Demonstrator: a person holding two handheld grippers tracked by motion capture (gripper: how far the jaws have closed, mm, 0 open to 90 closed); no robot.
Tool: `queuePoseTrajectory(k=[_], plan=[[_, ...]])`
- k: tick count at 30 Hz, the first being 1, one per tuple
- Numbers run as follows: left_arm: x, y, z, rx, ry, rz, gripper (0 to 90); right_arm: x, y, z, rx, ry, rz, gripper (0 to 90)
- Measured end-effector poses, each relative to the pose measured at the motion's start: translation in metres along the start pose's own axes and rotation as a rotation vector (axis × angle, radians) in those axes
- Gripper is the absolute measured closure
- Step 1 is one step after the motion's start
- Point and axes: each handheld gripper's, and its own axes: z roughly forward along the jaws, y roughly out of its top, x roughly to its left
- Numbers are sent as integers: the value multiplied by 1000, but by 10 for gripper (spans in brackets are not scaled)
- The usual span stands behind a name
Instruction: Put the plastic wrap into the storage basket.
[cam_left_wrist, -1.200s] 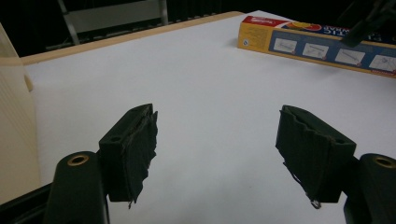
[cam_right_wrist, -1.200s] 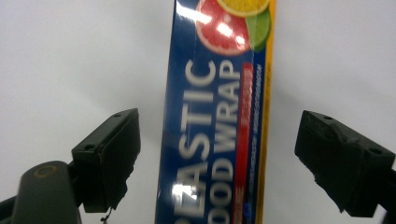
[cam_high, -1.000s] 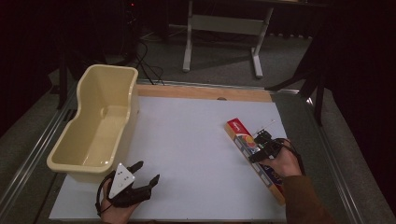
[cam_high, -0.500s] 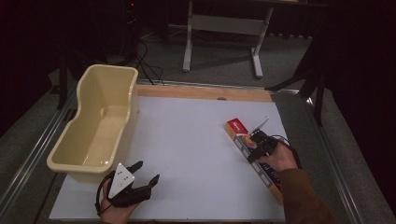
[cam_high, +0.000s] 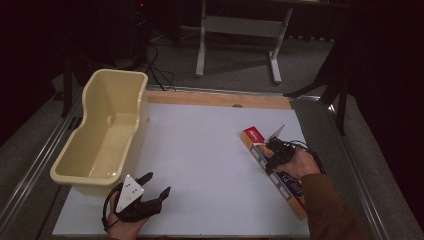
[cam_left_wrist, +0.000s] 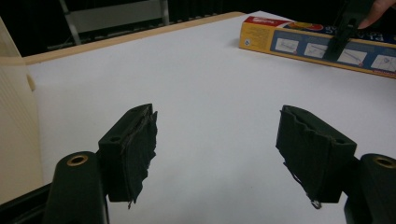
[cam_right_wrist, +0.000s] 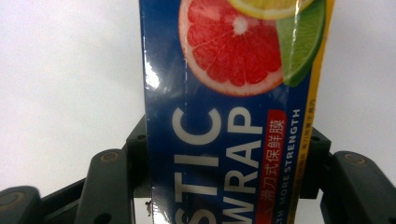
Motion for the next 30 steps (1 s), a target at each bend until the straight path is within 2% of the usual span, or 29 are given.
queuePoseTrajectory(k=[8,15,17,18,22,27,30], plan=[[0,0,0,-1,0,2,284,-5,-2,0,-17,36,3,406],[0,0,0,-5,4,-2,284,-3,-2,-1,-13,25,10,413],[0,0,0,-6,5,-3,284,-6,-3,-2,-19,66,62,414],[1,0,0,-6,5,-4,284,-7,-5,-2,-33,76,78,415],[1,0,0,-5,6,-3,284,-5,-13,-8,-84,64,98,416],[1,1,-1,-7,9,-3,284,1,-27,-23,-166,159,134,415],[1,1,-1,-7,9,-3,284,10,-34,-33,-234,207,145,414]])
